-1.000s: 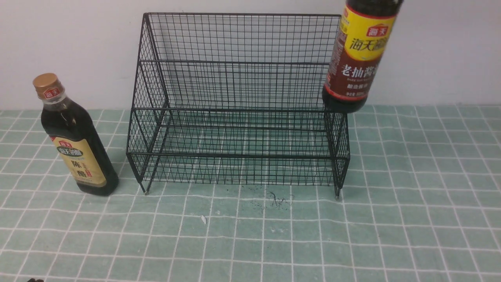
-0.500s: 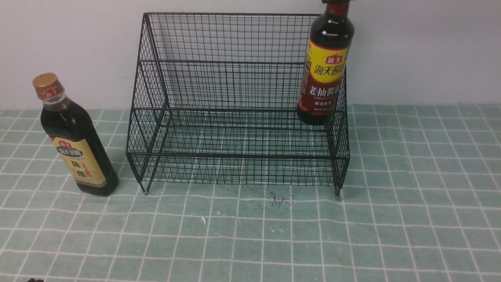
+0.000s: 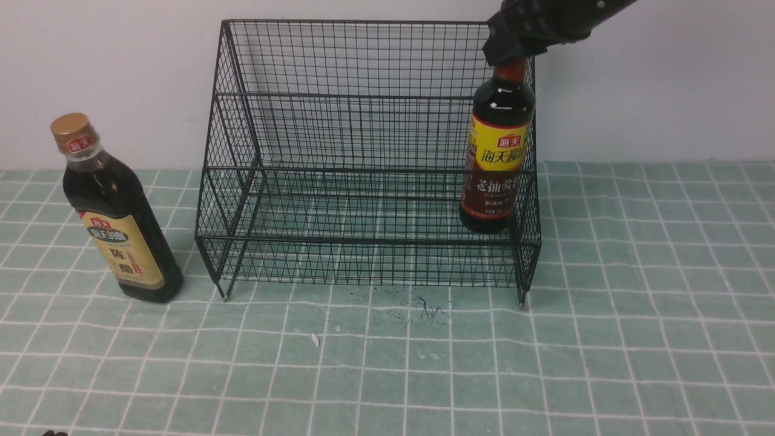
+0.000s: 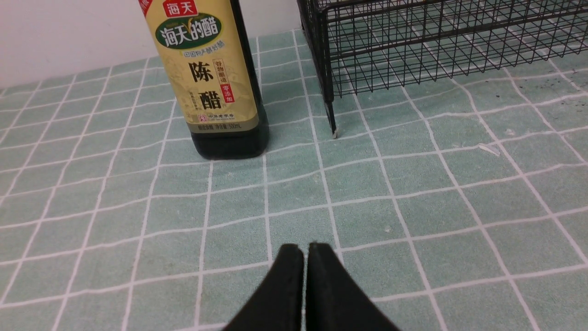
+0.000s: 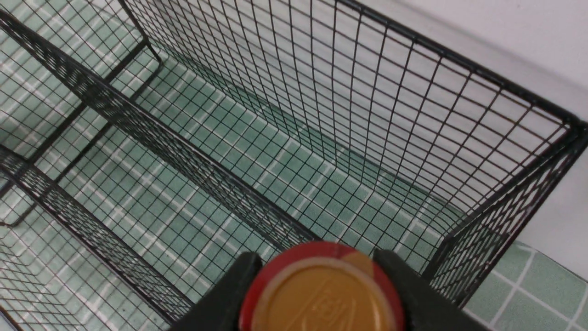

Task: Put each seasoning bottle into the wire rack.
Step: Use the right arm to put the condiment bottle back on the shelf, then use the left arm to grab the condiment bottle closest to it

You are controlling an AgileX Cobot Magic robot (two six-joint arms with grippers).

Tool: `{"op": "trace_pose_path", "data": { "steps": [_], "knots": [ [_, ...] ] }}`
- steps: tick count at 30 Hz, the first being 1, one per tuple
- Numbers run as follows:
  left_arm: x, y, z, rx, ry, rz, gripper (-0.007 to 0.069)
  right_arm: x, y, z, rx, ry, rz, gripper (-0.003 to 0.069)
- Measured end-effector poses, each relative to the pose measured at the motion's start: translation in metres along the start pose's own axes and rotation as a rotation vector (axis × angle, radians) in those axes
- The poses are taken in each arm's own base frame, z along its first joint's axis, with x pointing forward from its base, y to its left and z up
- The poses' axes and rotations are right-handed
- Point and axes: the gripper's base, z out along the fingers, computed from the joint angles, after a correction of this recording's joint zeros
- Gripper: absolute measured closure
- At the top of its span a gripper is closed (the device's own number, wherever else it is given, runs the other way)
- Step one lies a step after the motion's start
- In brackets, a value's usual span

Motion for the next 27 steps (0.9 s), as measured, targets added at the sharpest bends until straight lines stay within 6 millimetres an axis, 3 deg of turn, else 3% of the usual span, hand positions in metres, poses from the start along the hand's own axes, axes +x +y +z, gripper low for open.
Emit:
{"op": "trace_pose_path", "data": {
  "steps": [7, 10, 11, 14, 15, 18, 19, 23, 27],
  "knots": [
    [0.000, 0.000, 0.000, 0.000, 0.000, 0.000, 0.0631, -0.011, 0.006, -0.020, 0.002, -0.079, 0.017, 0.0279],
    [0.000, 0.000, 0.000, 0.000, 0.000, 0.000, 0.0631, -0.017, 0.009, -0.039, 0.024, -0.110, 0.002, 0.0272],
    [0.000, 0.000, 0.000, 0.000, 0.000, 0.000, 0.0631, -0.024, 0.015, -0.067, 0.047, -0.141, -0.017, 0.0270],
    [0.000, 0.000, 0.000, 0.000, 0.000, 0.000, 0.0631, -0.031, 0.026, -0.119, 0.096, -0.193, -0.030, 0.0272],
    [0.000, 0.000, 0.000, 0.000, 0.000, 0.000, 0.0631, -0.033, 0.033, -0.156, 0.139, -0.232, -0.027, 0.0281],
    [0.000, 0.000, 0.000, 0.000, 0.000, 0.000, 0.0631, -0.031, 0.046, -0.217, 0.207, -0.330, -0.024, 0.0328],
    [0.000, 0.000, 0.000, 0.000, 0.000, 0.000, 0.0631, -0.026, 0.053, -0.255, 0.267, -0.393, -0.028, 0.0386],
    [0.000, 0.000, 0.000, 0.000, 0.000, 0.000, 0.0631, 0.008, 0.074, -0.345, 0.377, -0.540, 0.015, 0.0570],
    [0.000, 0.000, 0.000, 0.000, 0.000, 0.000, 0.0631, 0.059, 0.093, -0.393, 0.387, -0.588, 0.089, 0.0659]
  ]
}}
